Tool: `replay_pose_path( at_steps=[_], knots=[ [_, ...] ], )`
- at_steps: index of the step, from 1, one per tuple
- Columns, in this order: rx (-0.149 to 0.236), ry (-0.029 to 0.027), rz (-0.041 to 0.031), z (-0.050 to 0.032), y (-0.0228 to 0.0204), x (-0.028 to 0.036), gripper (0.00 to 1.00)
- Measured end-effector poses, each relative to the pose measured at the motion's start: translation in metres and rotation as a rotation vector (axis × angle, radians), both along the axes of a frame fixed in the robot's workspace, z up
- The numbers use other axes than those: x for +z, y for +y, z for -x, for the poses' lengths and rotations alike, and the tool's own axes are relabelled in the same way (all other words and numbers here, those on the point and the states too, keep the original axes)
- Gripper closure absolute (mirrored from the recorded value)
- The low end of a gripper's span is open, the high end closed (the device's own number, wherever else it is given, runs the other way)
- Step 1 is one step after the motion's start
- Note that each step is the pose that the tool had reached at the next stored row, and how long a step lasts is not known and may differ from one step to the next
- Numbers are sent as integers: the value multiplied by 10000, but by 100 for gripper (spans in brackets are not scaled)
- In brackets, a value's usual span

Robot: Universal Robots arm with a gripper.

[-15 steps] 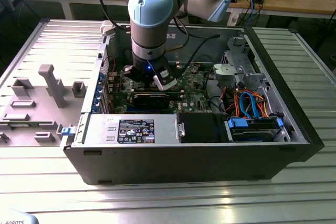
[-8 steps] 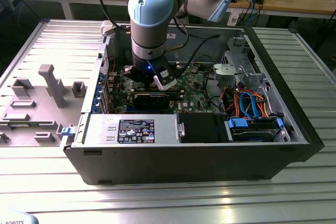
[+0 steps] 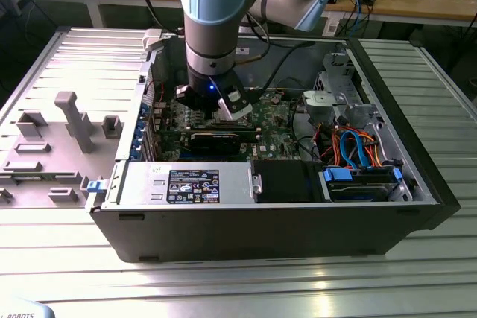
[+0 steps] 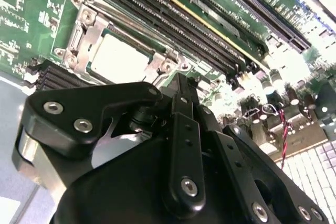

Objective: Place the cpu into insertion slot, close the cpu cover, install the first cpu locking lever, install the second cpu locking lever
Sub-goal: 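Install the second cpu locking lever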

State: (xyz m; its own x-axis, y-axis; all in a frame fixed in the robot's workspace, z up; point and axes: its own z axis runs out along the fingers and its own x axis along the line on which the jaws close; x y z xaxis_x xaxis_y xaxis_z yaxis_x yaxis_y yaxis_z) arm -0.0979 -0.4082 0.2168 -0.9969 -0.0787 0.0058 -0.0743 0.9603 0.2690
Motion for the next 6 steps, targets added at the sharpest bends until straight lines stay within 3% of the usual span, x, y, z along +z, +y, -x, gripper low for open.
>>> replay_pose_path(
  at_steps=[6],
  knots=[
    [0,1,1,0,0,7,89]
  ],
)
